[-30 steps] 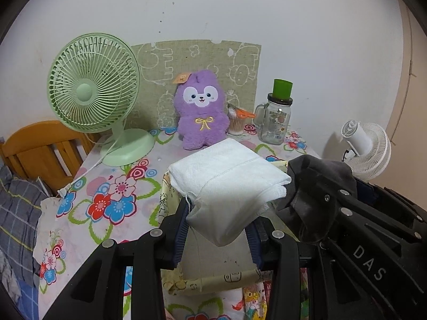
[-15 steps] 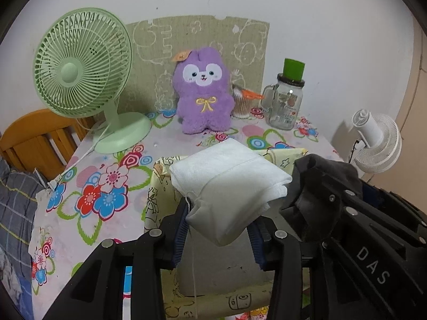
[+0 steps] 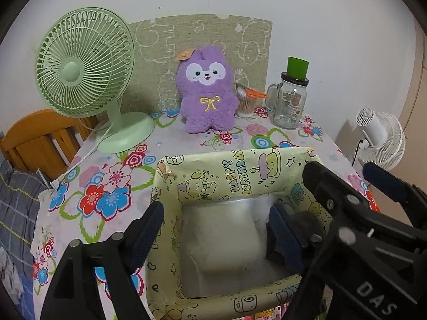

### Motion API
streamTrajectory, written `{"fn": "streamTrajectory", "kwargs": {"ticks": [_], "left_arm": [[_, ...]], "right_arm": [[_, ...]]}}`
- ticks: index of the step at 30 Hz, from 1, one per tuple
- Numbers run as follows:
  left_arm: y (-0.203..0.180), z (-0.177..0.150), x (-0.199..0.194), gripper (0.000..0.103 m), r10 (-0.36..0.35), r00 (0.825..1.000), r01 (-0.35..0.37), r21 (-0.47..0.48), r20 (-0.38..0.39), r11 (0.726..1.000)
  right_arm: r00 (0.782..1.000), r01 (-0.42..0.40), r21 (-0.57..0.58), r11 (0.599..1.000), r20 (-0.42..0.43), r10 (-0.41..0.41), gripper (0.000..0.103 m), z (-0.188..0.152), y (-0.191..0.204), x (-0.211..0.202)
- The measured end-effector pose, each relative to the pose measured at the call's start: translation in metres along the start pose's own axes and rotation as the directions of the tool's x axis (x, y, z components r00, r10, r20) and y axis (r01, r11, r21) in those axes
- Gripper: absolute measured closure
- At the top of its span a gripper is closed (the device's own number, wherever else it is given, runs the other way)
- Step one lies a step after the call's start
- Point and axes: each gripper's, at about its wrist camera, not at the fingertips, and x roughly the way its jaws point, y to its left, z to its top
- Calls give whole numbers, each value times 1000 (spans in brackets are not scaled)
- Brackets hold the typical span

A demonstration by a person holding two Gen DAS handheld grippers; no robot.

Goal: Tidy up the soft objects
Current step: 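Lower both cloths into the basket and open both tools, then withdraw both open tools from the basket toward the remaining items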

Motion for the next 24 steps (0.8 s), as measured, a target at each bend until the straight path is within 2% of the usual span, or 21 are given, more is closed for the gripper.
{"fn": "streamTrajectory", "kwargs": {"ticks": [9,24], "left_arm": [[-4,-5,-8,16,9,1000,-9,25,-1,1000],[-9,-17,-33,16,4,1000,-5,35,17,999]], "right_arm": [[999,1,17,1000,-54,0,14,-6,-7,-2],[999,14,-7,1000,-52,-14,14,-13,-6,-25]]}}
